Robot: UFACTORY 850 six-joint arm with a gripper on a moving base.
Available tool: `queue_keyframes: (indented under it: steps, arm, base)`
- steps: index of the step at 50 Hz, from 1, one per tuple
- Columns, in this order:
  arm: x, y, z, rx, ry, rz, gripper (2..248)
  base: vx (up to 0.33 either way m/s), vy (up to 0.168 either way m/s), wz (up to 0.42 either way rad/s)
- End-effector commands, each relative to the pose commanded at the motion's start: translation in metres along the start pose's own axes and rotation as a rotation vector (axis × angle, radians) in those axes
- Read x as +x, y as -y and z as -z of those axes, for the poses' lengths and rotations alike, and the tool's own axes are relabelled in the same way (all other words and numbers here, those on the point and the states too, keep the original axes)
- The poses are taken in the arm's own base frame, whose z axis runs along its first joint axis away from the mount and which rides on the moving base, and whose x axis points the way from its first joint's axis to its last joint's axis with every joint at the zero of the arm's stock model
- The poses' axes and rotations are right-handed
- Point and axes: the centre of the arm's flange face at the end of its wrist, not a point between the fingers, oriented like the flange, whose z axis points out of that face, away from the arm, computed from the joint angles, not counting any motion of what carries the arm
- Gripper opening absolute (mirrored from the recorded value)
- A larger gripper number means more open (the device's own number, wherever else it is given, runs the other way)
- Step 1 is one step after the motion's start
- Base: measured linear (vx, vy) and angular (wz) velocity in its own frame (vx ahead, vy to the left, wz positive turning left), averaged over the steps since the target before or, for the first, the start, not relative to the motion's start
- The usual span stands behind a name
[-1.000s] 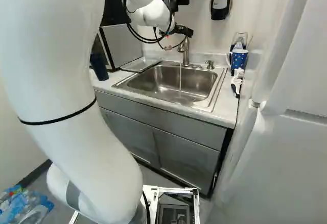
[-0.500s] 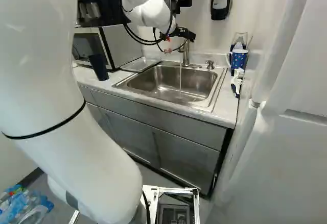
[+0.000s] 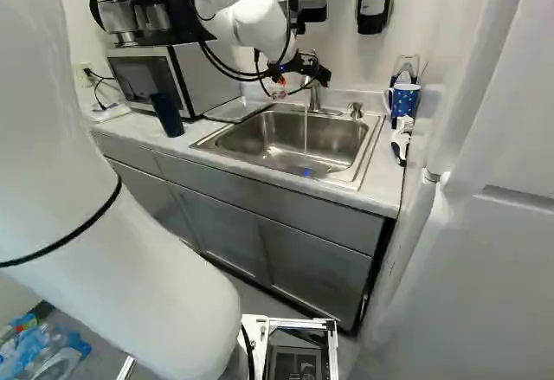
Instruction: Rinse the cup and place it in the tray
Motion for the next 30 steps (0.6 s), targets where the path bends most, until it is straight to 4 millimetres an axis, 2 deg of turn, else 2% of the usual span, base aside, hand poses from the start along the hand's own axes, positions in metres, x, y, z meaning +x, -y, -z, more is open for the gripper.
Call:
queue_keyframes:
  steps: [16, 30]
  arm:
    - [-0.024, -0.005, 0.018, -0.008, 0.109, -0.006, 247]
    - [-0.035, -0.006, 0.023, -0.009, 0.206, -0.008, 247]
  base:
    - [0.0, 0.0, 0.0]
    - [0.0, 0.0, 0.0]
